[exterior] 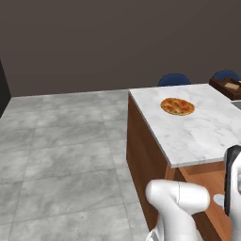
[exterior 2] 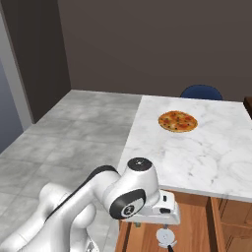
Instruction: Take the pizza cutter from the drawer on the right and place it on the dining counter for cutting.
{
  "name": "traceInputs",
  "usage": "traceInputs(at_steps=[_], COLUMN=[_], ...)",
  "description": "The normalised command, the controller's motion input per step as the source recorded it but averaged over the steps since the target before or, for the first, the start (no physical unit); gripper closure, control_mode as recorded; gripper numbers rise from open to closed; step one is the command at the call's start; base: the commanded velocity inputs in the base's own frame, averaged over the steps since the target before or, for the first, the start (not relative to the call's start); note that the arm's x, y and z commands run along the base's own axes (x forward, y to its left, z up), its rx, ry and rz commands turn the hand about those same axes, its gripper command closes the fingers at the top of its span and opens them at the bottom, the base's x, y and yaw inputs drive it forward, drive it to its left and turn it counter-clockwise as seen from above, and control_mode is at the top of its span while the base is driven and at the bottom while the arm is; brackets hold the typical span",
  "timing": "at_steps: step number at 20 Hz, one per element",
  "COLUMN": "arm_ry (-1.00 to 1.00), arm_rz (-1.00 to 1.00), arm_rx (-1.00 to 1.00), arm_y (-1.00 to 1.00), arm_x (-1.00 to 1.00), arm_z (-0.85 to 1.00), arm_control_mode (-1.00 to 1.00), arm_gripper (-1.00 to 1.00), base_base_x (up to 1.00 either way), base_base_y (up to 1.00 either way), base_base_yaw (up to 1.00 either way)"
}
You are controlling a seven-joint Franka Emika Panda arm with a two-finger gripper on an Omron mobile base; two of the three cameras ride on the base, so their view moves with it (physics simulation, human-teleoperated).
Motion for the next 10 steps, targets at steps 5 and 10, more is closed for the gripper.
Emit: traceInputs(at_steps=[5,10], arm_ry=[0.00,0.00], arm_rz=[0.00,0.00], arm_rx=[0.00,0.00], arm_y=[-0.28,-0.29], arm_x=[0.02,0.05], arm_z=[-0.30,-0.23], arm_control_mode=[-1.00,-1.00], arm_gripper=[-1.00,-1.00], base_base_x=[0.00,0.00], base_base_y=[0.00,0.00], base_base_yaw=[0.00,0.00])
